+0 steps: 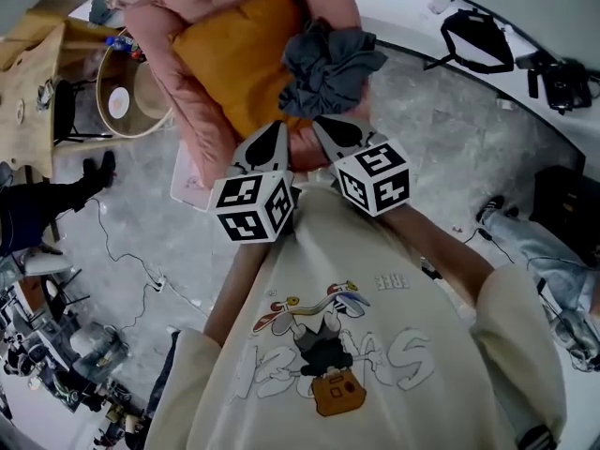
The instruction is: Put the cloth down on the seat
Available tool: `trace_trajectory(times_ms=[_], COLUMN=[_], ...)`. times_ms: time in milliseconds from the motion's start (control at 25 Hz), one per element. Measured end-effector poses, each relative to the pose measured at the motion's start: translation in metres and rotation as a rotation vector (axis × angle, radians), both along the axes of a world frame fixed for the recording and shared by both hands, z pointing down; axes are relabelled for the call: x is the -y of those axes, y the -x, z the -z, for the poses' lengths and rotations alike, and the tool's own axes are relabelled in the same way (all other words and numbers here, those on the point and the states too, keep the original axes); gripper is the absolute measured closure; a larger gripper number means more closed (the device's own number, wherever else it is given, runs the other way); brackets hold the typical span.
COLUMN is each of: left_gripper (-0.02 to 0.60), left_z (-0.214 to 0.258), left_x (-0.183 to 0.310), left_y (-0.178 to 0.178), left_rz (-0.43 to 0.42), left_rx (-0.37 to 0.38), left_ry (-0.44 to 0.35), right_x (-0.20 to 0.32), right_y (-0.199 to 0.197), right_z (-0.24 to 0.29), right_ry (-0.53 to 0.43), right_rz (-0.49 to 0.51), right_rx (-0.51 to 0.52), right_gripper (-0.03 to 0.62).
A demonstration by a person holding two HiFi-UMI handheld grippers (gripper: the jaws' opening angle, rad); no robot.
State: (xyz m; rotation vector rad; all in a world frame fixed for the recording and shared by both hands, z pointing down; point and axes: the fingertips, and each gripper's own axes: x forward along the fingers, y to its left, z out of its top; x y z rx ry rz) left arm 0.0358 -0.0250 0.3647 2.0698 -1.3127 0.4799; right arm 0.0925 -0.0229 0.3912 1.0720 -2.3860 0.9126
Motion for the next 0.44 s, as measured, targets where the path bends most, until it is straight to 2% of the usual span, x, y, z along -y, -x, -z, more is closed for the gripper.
trace_trajectory(times_ms=[440], left_gripper=[0.577], left_z=[0.002], left_x=[-0.013], left_y=[0.017], left_rz=[0.042], left_rx=[-0.01], left_ry=[-0.013], right_x=[-0.005], right_y=[-0.005], right_z=[-0.003], right_ry=[0.003], right_rz=[-0.058], right_rx=[-0.004], right_gripper=[0.571])
